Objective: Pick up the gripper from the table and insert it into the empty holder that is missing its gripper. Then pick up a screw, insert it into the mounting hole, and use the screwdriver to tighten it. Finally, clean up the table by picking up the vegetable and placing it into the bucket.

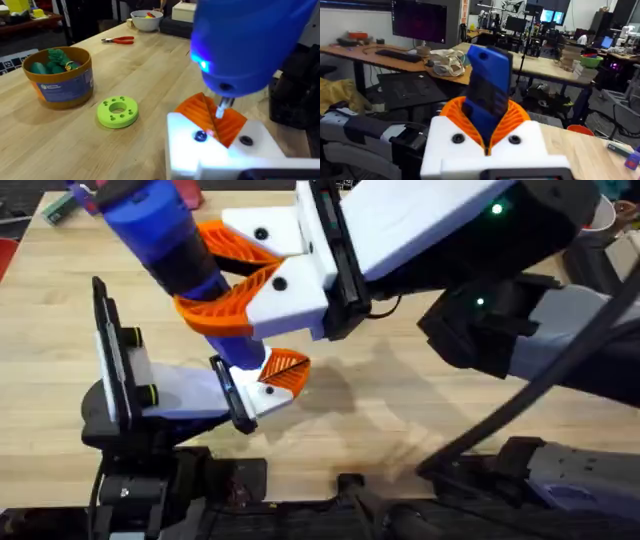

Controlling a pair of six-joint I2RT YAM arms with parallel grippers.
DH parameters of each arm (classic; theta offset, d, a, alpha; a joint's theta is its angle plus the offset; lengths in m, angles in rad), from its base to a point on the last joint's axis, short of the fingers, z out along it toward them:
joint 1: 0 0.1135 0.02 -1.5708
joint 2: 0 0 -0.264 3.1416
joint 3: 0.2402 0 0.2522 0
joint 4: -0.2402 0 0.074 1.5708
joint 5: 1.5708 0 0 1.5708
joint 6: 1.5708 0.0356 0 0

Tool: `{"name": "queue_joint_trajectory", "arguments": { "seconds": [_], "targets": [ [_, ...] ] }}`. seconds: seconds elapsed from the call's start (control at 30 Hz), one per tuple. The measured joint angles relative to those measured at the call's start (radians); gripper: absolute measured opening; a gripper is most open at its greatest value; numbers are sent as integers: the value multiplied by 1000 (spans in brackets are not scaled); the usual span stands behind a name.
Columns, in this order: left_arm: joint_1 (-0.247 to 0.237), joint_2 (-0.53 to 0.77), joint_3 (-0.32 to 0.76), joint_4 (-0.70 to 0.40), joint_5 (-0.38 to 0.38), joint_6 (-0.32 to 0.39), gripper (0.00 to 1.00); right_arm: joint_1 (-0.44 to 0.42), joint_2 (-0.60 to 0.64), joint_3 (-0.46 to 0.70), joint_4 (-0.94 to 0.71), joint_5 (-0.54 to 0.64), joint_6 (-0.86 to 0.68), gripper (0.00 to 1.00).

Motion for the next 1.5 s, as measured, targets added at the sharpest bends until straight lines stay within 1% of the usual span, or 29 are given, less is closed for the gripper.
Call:
{"name": "queue_joint_trajectory", "arguments": {
  "seconds": [0.73,1.0,1.5],
  "targets": [
    [0,0,0,0,0,0,20,-2,41,0,2,-2,0,23],
    [0,0,0,0,0,0,20,-18,41,0,2,-1,0,23],
    [0,0,0,0,0,0,20,-16,41,0,2,1,0,23]
  ]
}}
